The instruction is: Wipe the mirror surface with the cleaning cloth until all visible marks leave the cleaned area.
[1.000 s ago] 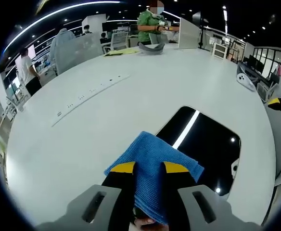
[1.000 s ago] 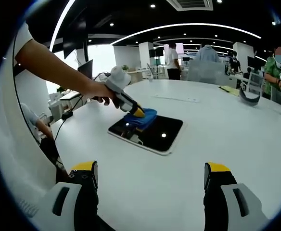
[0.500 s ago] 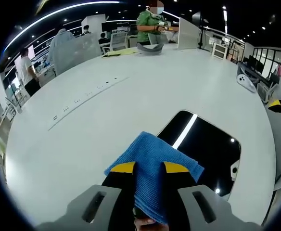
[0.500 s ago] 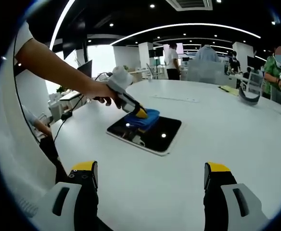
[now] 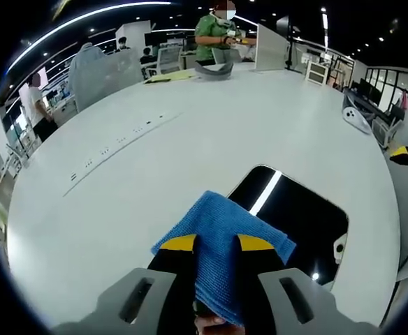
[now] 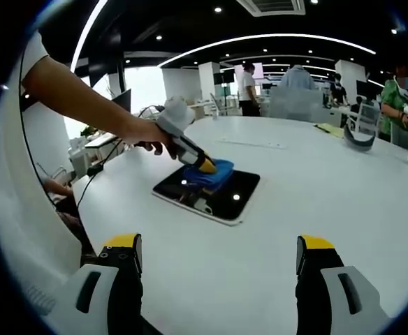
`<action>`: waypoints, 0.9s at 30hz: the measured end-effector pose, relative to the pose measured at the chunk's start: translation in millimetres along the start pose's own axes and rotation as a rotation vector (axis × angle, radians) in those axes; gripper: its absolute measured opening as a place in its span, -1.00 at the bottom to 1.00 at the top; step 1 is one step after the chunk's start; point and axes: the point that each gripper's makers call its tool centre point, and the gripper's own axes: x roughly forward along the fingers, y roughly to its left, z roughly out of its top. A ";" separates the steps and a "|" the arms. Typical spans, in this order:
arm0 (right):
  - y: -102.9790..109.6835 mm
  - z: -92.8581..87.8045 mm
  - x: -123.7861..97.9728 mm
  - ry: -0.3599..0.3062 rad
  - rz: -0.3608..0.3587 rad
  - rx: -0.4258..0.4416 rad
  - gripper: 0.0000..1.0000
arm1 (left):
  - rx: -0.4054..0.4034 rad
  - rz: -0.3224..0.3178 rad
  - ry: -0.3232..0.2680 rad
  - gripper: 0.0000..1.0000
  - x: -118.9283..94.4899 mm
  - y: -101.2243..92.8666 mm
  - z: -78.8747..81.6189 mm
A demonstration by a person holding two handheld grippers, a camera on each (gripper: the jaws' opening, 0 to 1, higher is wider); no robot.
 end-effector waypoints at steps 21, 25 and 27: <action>-4.7 0.8 -4.6 -0.019 -0.009 0.021 0.83 | 0.008 -0.012 0.012 -0.62 11.9 -14.9 12.0; -6.0 0.7 -4.9 -0.023 -0.011 0.027 0.83 | 0.008 -0.013 0.015 -0.62 13.8 -16.5 13.9; -6.5 -0.3 -5.1 -0.021 -0.012 0.027 0.83 | 0.006 -0.013 0.017 -0.62 15.0 -17.3 15.0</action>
